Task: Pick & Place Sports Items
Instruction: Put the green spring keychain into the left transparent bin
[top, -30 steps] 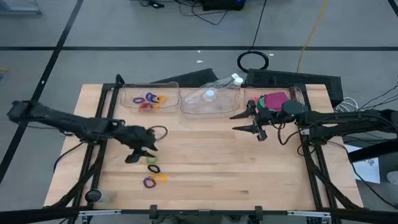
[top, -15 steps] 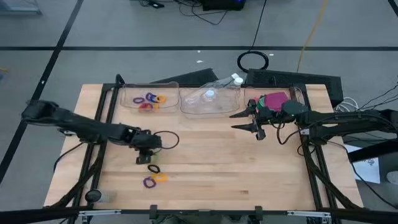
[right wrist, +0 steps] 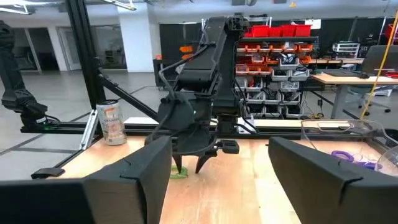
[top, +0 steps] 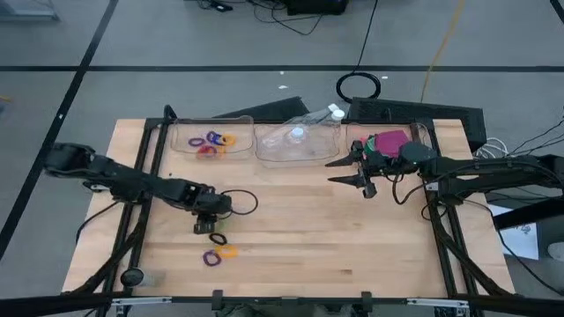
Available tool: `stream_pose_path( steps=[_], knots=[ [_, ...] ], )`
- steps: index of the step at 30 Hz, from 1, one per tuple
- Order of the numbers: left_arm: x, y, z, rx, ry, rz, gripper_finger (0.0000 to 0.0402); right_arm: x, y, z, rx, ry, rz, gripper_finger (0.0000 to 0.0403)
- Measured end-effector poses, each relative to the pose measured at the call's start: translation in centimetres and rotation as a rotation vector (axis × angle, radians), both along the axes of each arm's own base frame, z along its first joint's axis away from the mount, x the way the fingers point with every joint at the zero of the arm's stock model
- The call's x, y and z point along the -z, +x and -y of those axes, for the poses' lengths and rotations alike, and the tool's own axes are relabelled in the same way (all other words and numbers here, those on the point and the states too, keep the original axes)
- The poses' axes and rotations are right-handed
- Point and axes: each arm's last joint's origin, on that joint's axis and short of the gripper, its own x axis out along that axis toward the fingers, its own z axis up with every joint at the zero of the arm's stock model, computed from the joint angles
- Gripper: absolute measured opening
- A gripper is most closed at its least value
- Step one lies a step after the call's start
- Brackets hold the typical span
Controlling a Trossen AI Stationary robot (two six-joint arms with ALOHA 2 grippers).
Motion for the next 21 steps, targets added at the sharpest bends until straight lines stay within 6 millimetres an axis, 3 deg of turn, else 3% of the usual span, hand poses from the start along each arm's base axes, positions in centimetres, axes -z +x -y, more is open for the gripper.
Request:
stream_pose_path(
  steps=[11,21],
  knots=[
    [1.5,0.5,0.0,0.03,0.051,-0.053,0.0153,0.0,0.0,0.0,0.0,0.0,0.0,0.0196],
    [1.7,0.6,-0.5,0.024,0.052,-0.065,0.0036,0.0,0.0,0.0,0.0,0.0,0.0,0.0196]
  ],
)
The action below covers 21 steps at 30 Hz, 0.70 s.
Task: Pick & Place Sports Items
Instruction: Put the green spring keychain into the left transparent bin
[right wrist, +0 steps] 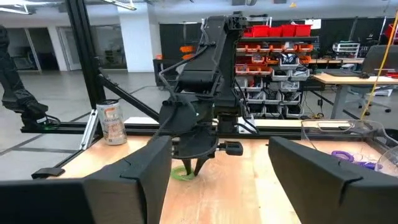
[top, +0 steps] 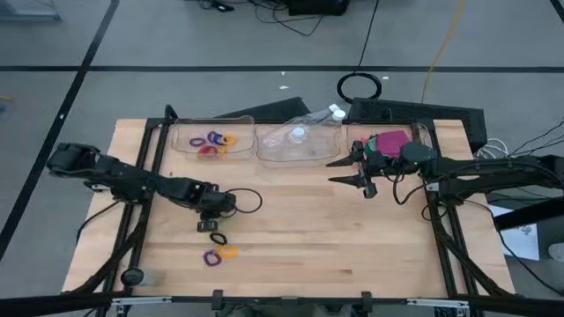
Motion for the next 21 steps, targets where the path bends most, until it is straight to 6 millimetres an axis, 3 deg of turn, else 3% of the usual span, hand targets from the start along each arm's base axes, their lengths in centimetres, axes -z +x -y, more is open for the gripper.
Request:
stream_pose_path(
  steps=[3,9,14,21],
  knots=[
    [0.0,0.1,-0.5,-0.026,-0.019,0.0,0.0008,0.0,0.0,0.0,0.0,0.0,0.0,0.0196],
    [-0.1,0.3,-1.6,-0.085,-0.072,-0.009,0.0022,0.0,0.0,0.0,0.0,0.0,0.0,0.0196],
    [-0.7,1.2,-2.4,-0.104,-0.118,-0.013,0.0007,0.0,0.0,0.0,0.0,0.0,0.0,0.0196],
    [-3.6,3.9,-3.2,-0.019,-0.104,0.159,0.0014,0.0,0.0,0.0,0.0,0.0,-0.001,0.0196]
  ],
)
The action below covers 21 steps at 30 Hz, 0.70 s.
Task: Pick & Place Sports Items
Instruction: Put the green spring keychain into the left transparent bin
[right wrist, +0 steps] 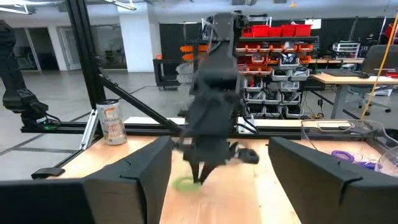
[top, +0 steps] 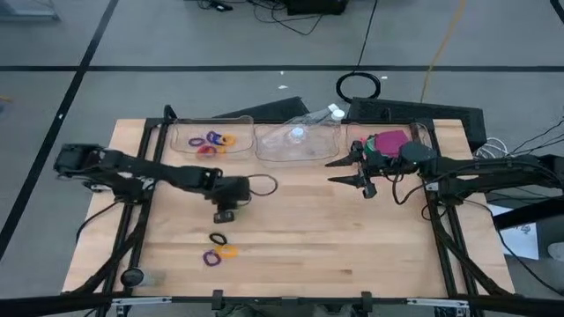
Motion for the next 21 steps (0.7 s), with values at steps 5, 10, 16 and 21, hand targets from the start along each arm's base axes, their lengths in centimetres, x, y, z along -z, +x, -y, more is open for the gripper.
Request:
stream_pose_path(
  steps=[5,10,16,21],
  knots=[
    [-3.4,-0.1,-0.7,0.031,-0.005,0.167,0.0004,0.1,0.0,0.0,0.0,0.001,-0.006,0.0196],
    [-7.5,-1.9,-1.7,-0.009,0.048,0.348,0.001,0.1,0.0,0.0,0.0,0.001,-0.006,0.0196],
    [-12.0,-5.0,-2.9,-0.121,0.245,0.566,0.0004,0.1,0.0,0.0,0.0,-0.001,-0.008,0.0196],
    [-14.6,-7.7,-4.4,-0.387,0.534,0.661,0.0009,0.1,0.0,0.0,0.0,-0.001,-0.008,0.0196]
  ],
)
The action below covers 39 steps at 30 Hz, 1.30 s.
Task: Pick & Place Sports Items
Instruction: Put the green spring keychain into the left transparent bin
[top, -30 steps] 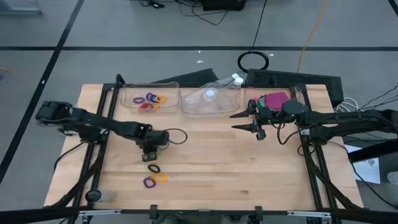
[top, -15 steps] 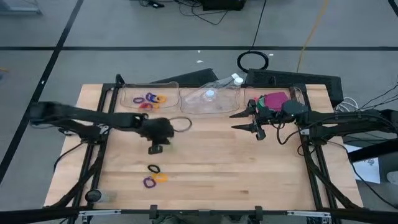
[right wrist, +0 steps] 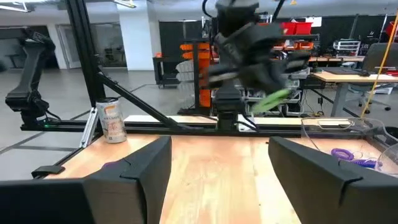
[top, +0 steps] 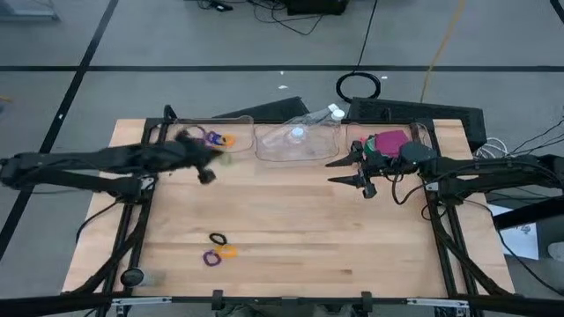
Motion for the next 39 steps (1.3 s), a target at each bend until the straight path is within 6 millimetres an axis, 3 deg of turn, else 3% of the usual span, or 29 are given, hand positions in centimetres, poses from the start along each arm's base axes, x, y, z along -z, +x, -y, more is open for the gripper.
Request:
stream_pose_path(
  steps=[7,15,22,30,39],
  knots=[
    [-1.6,-1.4,-2.0,-0.253,0.087,0.127,0.0007,0.0,0.0,0.0,0.002,0.0,0.001,0.0196],
    [-0.9,-0.8,-4.8,-0.399,0.087,0.097,0.0007,0.0,0.0,0.0,0.003,-0.001,0.001,0.0196],
    [1.6,0.6,-8.2,-0.525,0.065,-0.031,0.0014,0.0,0.0,0.0,0.004,-0.004,0.0,0.0196],
    [5.8,2.2,-11.6,-0.625,-0.001,-0.201,0.0005,0.0,0.0,0.0,0.004,-0.004,-0.002,0.0196],
    [8.2,3.9,-13.0,-0.587,-0.075,-0.207,0.0023,0.0,0.0,0.0,0.004,-0.003,-0.004,0.0196]
  ],
)
